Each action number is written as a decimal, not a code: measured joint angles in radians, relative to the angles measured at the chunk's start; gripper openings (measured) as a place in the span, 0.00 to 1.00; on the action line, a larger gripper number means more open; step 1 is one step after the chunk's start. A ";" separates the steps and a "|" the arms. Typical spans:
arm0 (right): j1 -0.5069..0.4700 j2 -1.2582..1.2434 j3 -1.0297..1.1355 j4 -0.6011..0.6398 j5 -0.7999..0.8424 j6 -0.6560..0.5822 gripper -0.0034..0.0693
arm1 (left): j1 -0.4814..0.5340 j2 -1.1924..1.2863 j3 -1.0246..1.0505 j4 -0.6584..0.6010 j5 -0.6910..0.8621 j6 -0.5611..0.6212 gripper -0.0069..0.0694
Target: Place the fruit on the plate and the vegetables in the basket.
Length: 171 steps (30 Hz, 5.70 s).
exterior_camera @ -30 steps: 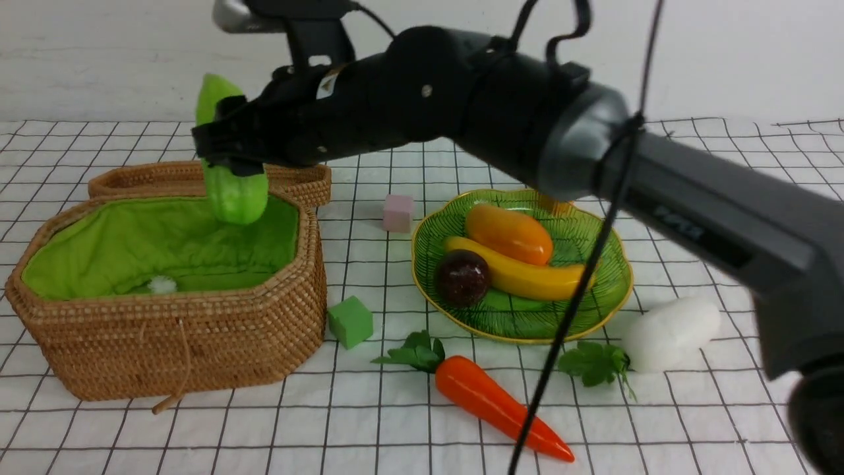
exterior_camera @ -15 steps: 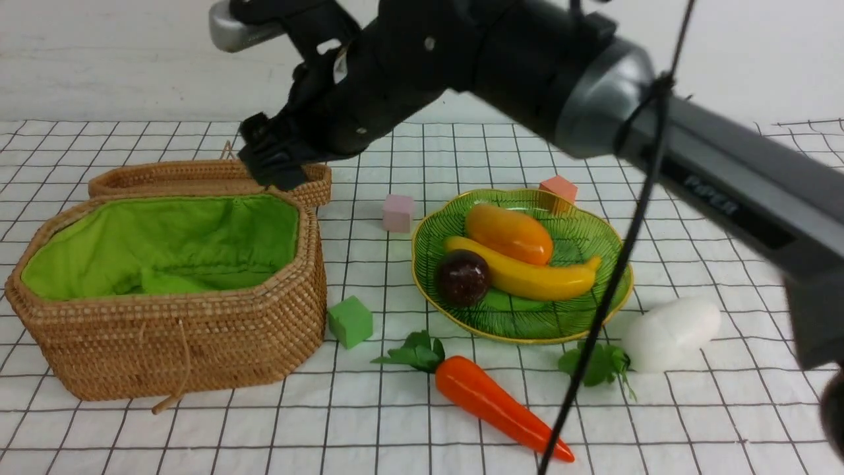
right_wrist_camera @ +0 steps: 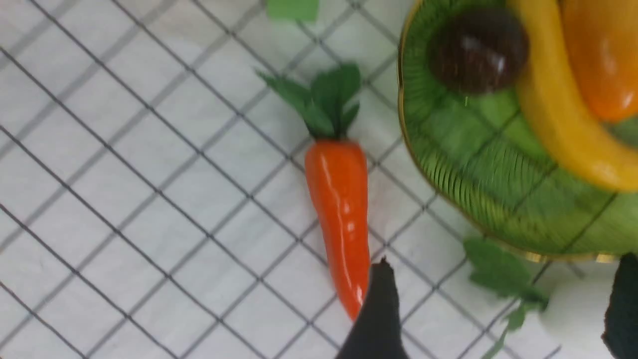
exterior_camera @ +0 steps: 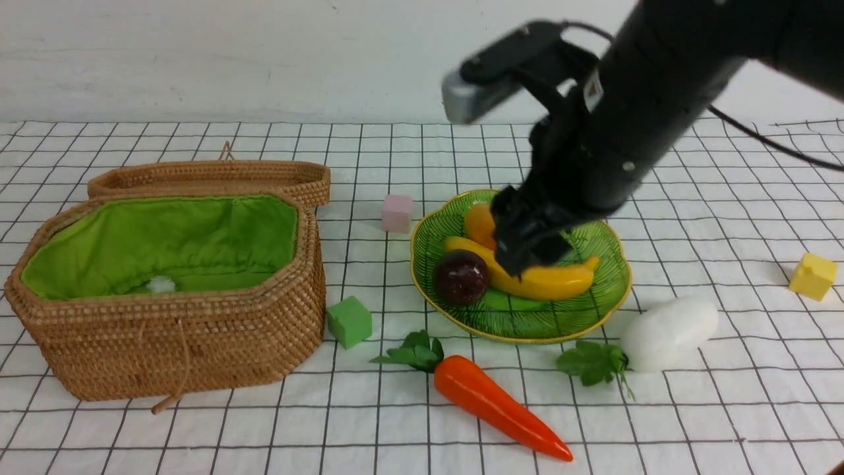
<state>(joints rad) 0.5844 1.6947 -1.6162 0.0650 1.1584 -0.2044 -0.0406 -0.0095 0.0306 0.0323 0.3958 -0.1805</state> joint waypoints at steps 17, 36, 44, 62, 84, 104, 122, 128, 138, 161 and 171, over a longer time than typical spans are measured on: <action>-0.468 0.039 0.344 0.007 -0.381 1.190 0.84 | 0.000 0.000 0.000 0.000 0.000 0.000 0.27; -0.459 0.141 0.368 0.007 -0.384 1.111 0.76 | 0.000 0.000 0.000 0.000 0.000 0.000 0.29; -0.351 -0.188 0.353 0.158 -0.732 0.637 0.76 | 0.000 0.000 0.000 0.000 0.000 0.000 0.29; 0.204 0.387 -0.364 0.783 -0.858 -0.511 0.76 | 0.000 0.000 0.000 0.000 0.000 0.000 0.31; 0.139 0.422 -0.586 0.427 -0.227 -0.350 0.96 | 0.000 0.000 0.000 0.000 0.000 0.000 0.31; 0.068 0.258 0.116 0.035 -0.196 -0.134 0.89 | 0.000 0.000 0.000 0.000 0.000 0.000 0.31; 0.068 0.261 -0.189 0.274 -0.084 -0.280 0.51 | 0.000 0.000 0.000 0.000 0.000 0.000 0.33; 0.093 0.262 -0.417 0.677 -0.388 -0.539 0.51 | 0.000 0.000 0.000 0.000 0.000 0.000 0.34; 0.221 0.537 -0.445 1.274 -0.832 -1.278 0.51 | 0.000 0.000 0.000 0.000 0.001 0.000 0.36; 0.172 0.328 -0.444 0.880 -0.167 -0.898 0.66 | 0.000 0.000 0.000 0.000 0.001 0.000 0.38; 0.122 0.093 -0.400 0.053 0.095 0.019 0.04 | 0.000 0.000 0.000 0.000 0.000 0.000 0.39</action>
<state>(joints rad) 0.7065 1.7877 -2.0163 0.1179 1.2530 -0.1854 -0.0406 -0.0095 0.0306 0.0323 0.3957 -0.1809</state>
